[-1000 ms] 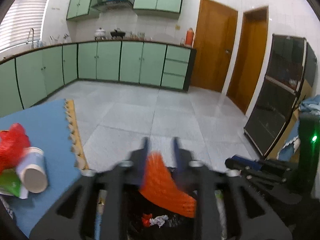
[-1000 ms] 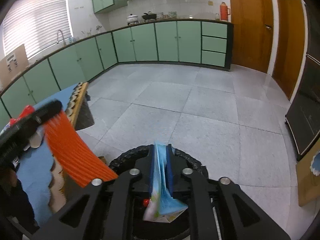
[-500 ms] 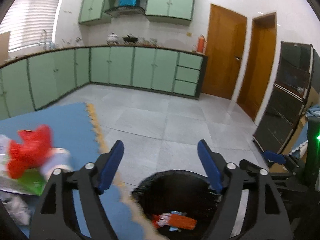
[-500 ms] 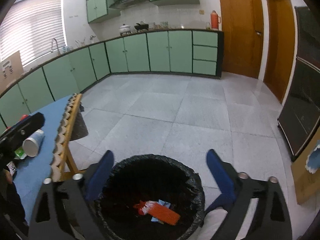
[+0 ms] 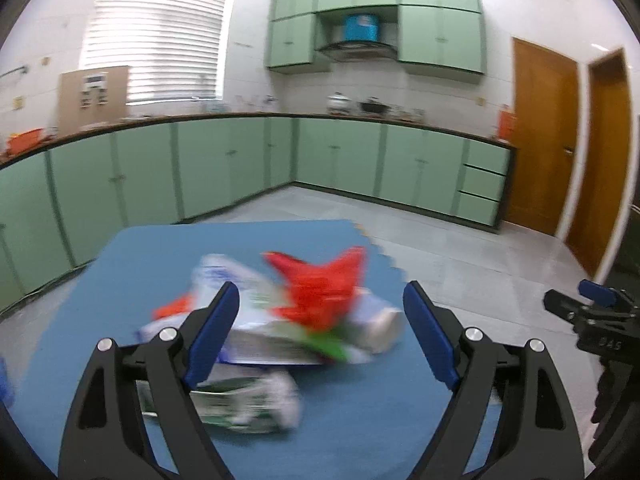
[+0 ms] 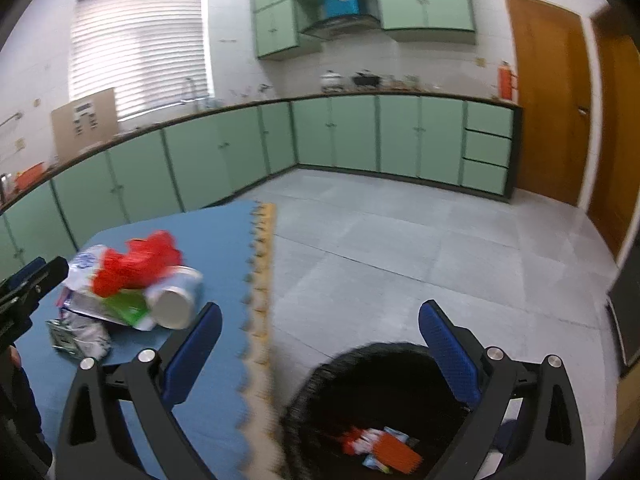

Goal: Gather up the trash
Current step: 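Move both tools back over the remaining trash on the table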

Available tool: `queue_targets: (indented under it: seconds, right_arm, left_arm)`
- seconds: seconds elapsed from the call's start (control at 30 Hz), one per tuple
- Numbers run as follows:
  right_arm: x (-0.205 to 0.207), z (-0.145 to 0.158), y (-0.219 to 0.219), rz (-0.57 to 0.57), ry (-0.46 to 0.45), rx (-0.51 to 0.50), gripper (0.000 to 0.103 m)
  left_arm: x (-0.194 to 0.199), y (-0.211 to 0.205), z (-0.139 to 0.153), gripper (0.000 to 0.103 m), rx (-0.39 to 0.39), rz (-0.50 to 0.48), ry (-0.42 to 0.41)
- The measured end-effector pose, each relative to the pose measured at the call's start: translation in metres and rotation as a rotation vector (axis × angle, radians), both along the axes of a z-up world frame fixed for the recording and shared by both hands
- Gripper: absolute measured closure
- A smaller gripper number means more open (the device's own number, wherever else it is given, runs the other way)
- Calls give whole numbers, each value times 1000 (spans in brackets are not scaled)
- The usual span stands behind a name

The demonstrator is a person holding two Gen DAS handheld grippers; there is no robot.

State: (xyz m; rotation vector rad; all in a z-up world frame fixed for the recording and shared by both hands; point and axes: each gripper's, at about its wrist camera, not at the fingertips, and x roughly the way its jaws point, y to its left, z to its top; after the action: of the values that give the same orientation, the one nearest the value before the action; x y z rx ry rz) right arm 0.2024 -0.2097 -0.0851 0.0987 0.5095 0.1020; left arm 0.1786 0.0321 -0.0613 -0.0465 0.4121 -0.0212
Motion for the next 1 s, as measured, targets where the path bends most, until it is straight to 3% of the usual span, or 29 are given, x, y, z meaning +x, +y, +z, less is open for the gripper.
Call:
queue_targets:
  seconds: [0.2, 0.43, 1.0]
  right_arm:
    - [14, 3, 61, 91, -30, 10, 6]
    - [27, -3, 117, 138, -51, -10, 9]
    - [77, -15, 175, 191, 20, -15, 16]
  left_arm:
    - [-8, 48, 8, 21, 10, 118, -9]
    - [-11, 75, 11, 21, 8, 164, -8]
    - [10, 132, -11, 22, -28, 230, 50]
